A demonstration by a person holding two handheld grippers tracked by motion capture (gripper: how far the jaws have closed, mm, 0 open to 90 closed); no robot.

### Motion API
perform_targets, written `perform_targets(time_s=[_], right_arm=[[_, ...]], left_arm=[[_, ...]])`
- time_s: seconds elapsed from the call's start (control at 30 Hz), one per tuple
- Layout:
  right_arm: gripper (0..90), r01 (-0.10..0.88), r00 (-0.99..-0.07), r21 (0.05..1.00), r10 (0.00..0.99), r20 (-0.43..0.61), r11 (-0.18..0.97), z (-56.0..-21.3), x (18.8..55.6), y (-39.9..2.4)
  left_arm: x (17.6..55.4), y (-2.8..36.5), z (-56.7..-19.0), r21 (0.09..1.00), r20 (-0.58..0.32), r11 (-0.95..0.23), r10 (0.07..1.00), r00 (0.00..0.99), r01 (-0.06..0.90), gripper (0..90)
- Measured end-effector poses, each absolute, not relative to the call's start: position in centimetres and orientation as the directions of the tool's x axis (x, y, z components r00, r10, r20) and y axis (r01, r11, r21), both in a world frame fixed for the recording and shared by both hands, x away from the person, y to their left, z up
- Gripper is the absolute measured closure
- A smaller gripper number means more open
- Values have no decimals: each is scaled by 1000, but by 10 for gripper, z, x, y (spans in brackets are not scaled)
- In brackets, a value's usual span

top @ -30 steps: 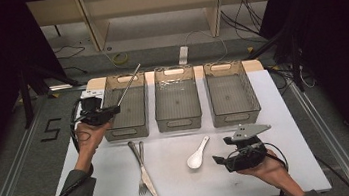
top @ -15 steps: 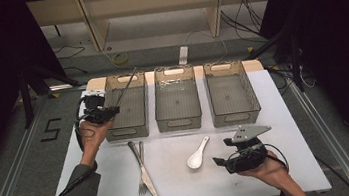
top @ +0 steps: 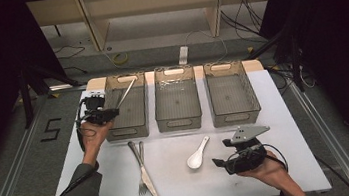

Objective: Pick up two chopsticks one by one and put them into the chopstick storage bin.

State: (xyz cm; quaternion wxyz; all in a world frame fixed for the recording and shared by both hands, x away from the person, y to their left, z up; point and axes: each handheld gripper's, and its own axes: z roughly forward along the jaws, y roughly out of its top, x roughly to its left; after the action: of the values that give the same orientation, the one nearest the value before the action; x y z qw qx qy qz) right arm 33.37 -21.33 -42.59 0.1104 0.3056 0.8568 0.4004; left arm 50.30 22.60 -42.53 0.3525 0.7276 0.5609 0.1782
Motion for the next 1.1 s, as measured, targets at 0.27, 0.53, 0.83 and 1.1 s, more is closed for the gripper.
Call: perform_targets(time_s=[0.27,0.53,0.83,1.1], right_arm=[[264,434,-787,755,615,53,491,-425,335,-212],[264,442,-774,765,631,62,468,-423,346,-209],[273,456,-764,756,642,63,469,-428,364,-201],[293,473,-749,757,659,75,452,-432,383,-194]], left_arm=[[490,228,-417,738,-236,-49,916,326,673,458],[457,224,-405,784,-308,-20,856,416,621,284],[421,204,-409,825,-294,-52,811,506,563,239],[401,190,-408,831,-277,-98,782,559,548,191]])
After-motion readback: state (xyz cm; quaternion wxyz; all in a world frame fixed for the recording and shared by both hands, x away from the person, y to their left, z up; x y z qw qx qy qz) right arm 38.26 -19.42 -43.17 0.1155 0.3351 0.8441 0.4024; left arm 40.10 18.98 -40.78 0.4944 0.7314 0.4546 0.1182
